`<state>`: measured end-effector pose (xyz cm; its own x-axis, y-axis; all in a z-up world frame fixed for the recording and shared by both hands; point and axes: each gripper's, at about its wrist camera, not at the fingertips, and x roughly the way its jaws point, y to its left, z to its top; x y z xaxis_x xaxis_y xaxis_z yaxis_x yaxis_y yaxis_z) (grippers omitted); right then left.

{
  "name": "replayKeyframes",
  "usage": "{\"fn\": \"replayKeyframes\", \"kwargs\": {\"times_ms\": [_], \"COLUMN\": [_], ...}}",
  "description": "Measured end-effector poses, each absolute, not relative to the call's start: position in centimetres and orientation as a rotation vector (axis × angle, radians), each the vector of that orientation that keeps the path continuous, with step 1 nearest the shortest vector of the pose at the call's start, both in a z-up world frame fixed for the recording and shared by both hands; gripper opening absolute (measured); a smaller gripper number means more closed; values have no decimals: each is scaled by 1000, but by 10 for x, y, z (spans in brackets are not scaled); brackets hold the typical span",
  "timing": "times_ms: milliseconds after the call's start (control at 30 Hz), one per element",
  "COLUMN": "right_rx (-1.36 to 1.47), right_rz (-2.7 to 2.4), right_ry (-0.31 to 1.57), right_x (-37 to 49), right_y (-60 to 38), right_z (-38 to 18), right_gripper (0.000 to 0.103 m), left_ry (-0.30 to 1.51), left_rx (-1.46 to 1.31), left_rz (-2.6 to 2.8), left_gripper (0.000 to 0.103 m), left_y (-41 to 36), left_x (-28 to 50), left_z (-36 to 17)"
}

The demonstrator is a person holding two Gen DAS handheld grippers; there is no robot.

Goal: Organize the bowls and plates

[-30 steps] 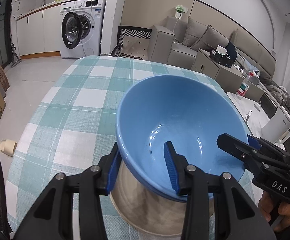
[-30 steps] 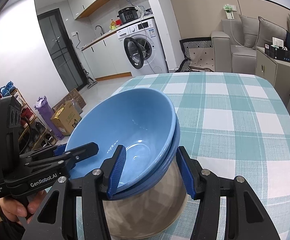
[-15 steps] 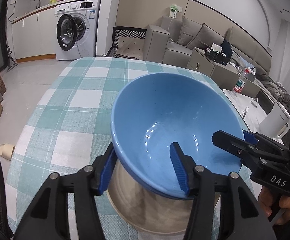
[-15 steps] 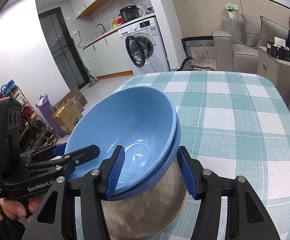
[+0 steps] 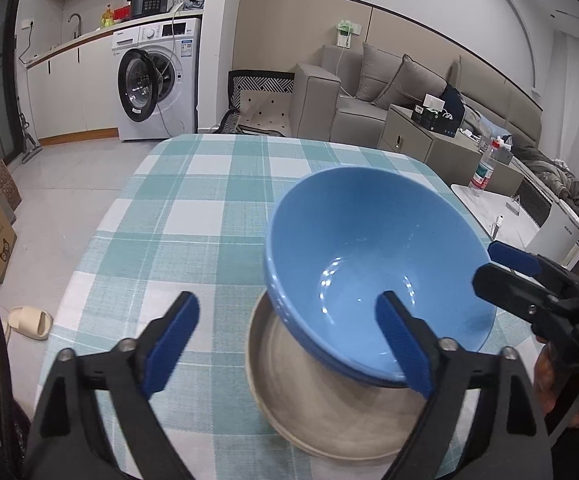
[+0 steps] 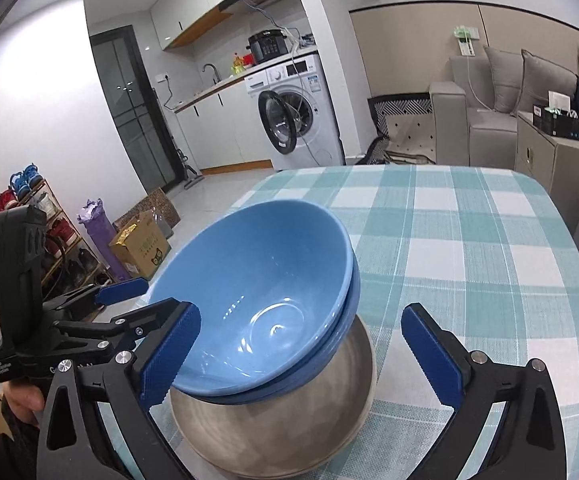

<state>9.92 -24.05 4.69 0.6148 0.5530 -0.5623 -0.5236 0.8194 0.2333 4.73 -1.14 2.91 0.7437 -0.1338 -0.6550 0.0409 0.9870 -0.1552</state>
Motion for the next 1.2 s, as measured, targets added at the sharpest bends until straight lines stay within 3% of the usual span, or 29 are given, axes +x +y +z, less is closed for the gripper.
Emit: {"fn": "replayKeyframes", "kwargs": {"times_ms": [167,767,1200], "right_rx": [19,-30,-27], "right_rz": [620,639,592], "right_ry": [619,483,425], "right_x": [89,49,29], "right_y": [-239,-250,-276], "right_z": [55,75,64], "right_gripper": [102,102,102], "left_ry": [704,558,483], "left_rx": [-141,-68,-52], "left_rz": [-108,-95,-43], "left_gripper": [103,103,103], "left_y": [0,18,26], "left_x": [43,17,8], "left_z": [30,44,22]}}
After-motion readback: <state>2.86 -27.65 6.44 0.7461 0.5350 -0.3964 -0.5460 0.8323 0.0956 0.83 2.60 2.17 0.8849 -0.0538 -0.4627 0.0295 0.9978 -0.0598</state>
